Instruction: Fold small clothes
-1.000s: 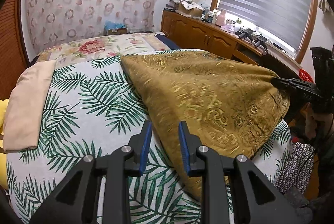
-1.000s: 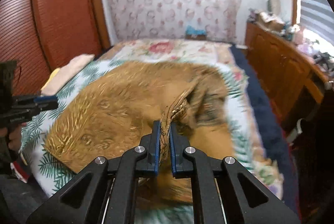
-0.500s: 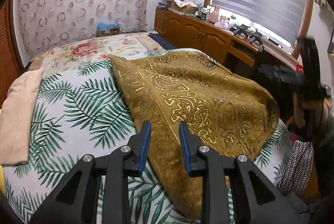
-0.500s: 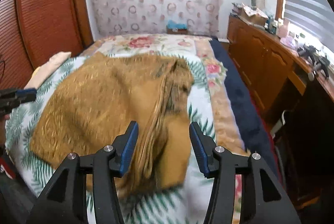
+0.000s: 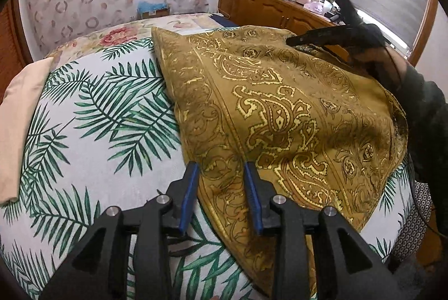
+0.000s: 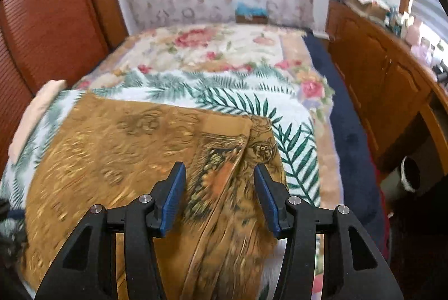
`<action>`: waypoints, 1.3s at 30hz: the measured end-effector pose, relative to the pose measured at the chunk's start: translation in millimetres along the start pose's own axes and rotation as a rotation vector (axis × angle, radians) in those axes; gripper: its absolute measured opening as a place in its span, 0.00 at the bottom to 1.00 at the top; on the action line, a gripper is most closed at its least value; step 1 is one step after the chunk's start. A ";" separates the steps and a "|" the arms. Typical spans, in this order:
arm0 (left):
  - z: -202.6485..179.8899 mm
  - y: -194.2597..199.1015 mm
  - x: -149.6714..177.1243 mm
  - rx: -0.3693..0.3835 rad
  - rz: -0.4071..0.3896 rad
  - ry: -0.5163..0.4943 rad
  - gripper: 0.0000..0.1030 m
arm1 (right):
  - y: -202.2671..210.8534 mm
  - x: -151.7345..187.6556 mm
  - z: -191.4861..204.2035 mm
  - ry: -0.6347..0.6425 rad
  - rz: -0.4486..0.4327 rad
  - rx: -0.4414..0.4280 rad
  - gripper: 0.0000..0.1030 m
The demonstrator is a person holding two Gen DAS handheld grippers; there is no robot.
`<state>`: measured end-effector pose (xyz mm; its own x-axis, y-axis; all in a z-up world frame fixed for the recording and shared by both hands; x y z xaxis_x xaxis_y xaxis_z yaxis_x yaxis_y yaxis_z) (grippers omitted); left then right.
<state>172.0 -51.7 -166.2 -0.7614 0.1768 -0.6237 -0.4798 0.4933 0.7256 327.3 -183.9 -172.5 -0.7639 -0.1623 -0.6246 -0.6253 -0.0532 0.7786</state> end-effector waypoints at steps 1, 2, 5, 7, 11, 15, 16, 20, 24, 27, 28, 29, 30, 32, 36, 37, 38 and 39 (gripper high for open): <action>-0.3 0.5 1.4 0.001 -0.002 0.002 0.31 | -7.6 -0.2 0.1 -0.008 0.018 -0.008 0.50; 0.4 1.2 2.1 0.005 -0.004 0.006 0.31 | -15.3 1.1 -0.4 -0.012 0.040 -0.010 0.42; -1.6 6.9 2.4 0.016 -0.022 0.010 0.31 | -18.5 1.7 3.4 0.003 0.040 -0.039 0.05; -4.9 13.3 1.7 0.032 -0.042 0.013 0.31 | -9.4 -5.0 5.8 0.029 -0.016 -0.042 0.02; -12.1 13.7 3.5 0.045 -0.032 0.006 0.31 | 24.1 -32.7 -19.0 -0.051 -0.173 0.110 0.01; -13.4 10.9 6.4 0.049 -0.014 0.011 0.31 | 23.1 -36.7 -18.4 -0.007 -0.135 0.162 0.06; -13.0 11.0 7.0 0.052 -0.011 0.015 0.31 | 21.7 -34.9 -17.4 0.002 -0.116 0.169 0.11; -13.1 11.4 11.4 0.057 0.001 0.022 0.31 | 42.8 -15.4 -13.8 0.037 -0.117 0.160 0.56; -13.5 9.5 12.3 0.050 0.004 0.016 0.31 | 69.6 25.1 -3.9 0.077 -0.123 0.122 0.65; -14.2 8.6 12.6 0.047 0.006 0.014 0.31 | 92.5 65.0 5.5 0.076 -0.120 0.085 0.66; -14.4 8.5 12.6 0.046 0.007 0.012 0.31 | 97.8 75.9 7.9 0.072 -0.117 0.078 0.67; -14.5 8.6 13.0 0.045 0.008 0.012 0.31 | 102.2 83.7 10.4 0.069 -0.117 0.074 0.71; -14.4 8.6 13.2 0.045 0.010 0.012 0.31 | 107.3 94.6 12.1 0.064 -0.117 0.072 0.74; -15.2 9.1 14.6 0.048 0.015 0.014 0.31 | 112.6 107.4 14.8 0.052 -0.109 0.071 0.75; -18.9 13.6 23.5 0.082 0.026 0.023 0.31 | 112.7 136.5 14.9 0.021 -0.065 0.076 0.76; -20.4 15.7 26.2 0.100 0.031 0.029 0.31 | 113.2 140.6 14.6 0.016 -0.058 0.076 0.76; -21.8 17.6 28.7 0.113 0.035 0.033 0.31 | 111.5 147.8 12.9 0.008 -0.041 0.079 0.76; -23.0 19.5 30.9 0.123 0.036 0.034 0.31 | 110.3 153.8 11.0 0.001 -0.027 0.081 0.76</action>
<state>129.0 -56.2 -164.6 -0.7929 0.1681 -0.5857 -0.3962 0.5881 0.7051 139.1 -203.9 -183.3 -0.7462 -0.1625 -0.6456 -0.6569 0.0224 0.7536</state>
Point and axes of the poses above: each gripper's, at about its wrist camera, not at the fingertips, and y roughly against the way its jaws point, z to its left, x to its underside, the point moved 8 cm from there along -y, roughly the way its jaws point, and after that the axes turned 11 degrees about x, right-handed, at the moved point
